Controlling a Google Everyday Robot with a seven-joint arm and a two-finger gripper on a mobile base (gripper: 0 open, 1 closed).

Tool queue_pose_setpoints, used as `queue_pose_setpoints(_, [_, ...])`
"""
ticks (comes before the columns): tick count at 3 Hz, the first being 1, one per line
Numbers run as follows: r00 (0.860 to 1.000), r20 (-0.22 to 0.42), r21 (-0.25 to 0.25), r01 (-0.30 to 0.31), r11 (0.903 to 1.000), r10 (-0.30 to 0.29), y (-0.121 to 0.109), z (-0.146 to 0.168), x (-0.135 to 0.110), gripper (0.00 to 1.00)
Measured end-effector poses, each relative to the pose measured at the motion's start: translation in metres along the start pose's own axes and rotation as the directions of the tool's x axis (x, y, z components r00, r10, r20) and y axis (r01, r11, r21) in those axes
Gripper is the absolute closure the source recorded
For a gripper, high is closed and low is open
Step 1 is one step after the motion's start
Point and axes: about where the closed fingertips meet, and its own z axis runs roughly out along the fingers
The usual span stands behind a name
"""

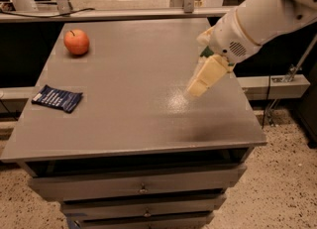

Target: Pick apple

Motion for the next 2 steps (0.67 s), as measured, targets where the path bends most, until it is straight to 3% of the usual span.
queue_pose_setpoints(1, [0.988,0.156,-0.035,-0.009,0.9993,0.015,-0.0010,0.0559,-0.0519,0.00])
queue_pose_setpoints(2, [0.988,0.156,-0.035,-0.009,0.9993,0.014,-0.0009,0.0559,-0.0520,0.00])
